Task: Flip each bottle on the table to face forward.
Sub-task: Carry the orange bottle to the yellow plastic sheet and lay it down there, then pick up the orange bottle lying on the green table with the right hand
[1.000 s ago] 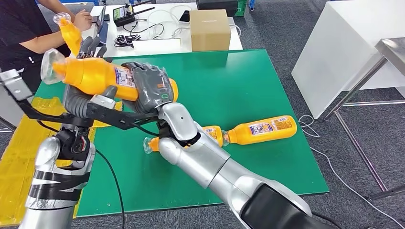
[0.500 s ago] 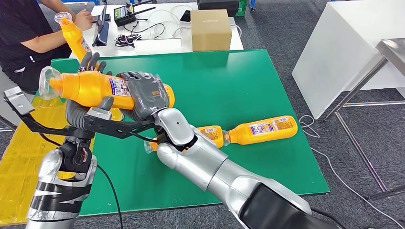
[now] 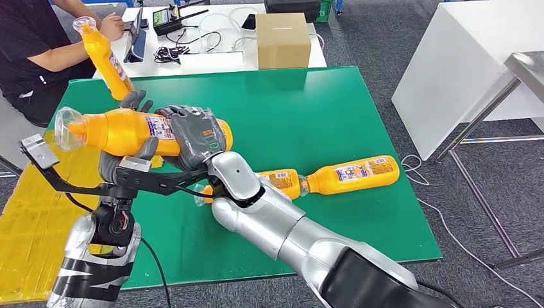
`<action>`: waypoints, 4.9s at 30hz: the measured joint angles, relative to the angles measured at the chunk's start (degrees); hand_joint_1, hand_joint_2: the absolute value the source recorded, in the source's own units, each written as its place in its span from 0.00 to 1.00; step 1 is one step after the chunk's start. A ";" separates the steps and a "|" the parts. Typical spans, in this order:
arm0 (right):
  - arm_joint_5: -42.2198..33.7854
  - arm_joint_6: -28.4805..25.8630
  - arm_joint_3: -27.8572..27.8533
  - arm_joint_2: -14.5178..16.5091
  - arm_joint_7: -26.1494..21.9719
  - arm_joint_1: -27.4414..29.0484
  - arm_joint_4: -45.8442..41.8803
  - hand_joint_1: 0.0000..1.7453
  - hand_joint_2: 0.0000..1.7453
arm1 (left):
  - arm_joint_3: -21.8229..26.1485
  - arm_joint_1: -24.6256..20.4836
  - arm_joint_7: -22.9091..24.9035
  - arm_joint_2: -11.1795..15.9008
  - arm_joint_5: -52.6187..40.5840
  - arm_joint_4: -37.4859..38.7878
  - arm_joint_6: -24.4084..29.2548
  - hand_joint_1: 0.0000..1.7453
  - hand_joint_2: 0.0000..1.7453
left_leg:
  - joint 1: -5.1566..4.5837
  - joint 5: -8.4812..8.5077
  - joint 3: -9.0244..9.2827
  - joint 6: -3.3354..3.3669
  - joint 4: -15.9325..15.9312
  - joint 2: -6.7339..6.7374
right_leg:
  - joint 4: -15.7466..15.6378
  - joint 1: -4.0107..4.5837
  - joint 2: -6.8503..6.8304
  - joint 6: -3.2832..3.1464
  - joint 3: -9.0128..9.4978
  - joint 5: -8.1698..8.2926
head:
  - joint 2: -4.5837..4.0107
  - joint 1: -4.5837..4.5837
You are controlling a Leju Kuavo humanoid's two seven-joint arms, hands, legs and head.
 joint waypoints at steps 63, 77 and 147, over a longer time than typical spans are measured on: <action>-4.96 7.16 -15.85 -27.24 -6.09 34.50 -47.23 0.00 0.00 | 23.04 13.59 -6.54 0.34 -125.11 -3.46 43.50 1.00 1.00 | 0.01 0.03 -0.09 0.00 0.00 -0.16 | -0.10 0.00 -0.12 0.03 -0.06 0.05 | 0.00 0.01; -1.79 11.40 -15.71 -26.97 -4.29 34.60 -49.09 0.00 0.00 | 7.19 4.90 3.46 11.72 -119.96 25.76 30.87 1.00 1.00 | 0.00 0.06 -0.15 -0.04 -0.01 -0.16 | -0.07 0.01 -0.12 0.04 -0.05 0.06 | 0.00 -0.01; 15.43 28.59 -1.76 -21.40 5.23 13.18 -0.99 1.00 1.00 | 12.48 11.42 -16.97 3.27 -53.02 -11.18 26.28 0.00 0.00 | 0.04 0.15 0.22 -0.03 -0.03 0.02 | -0.11 0.08 0.01 -0.02 0.15 0.24 | 0.00 -0.01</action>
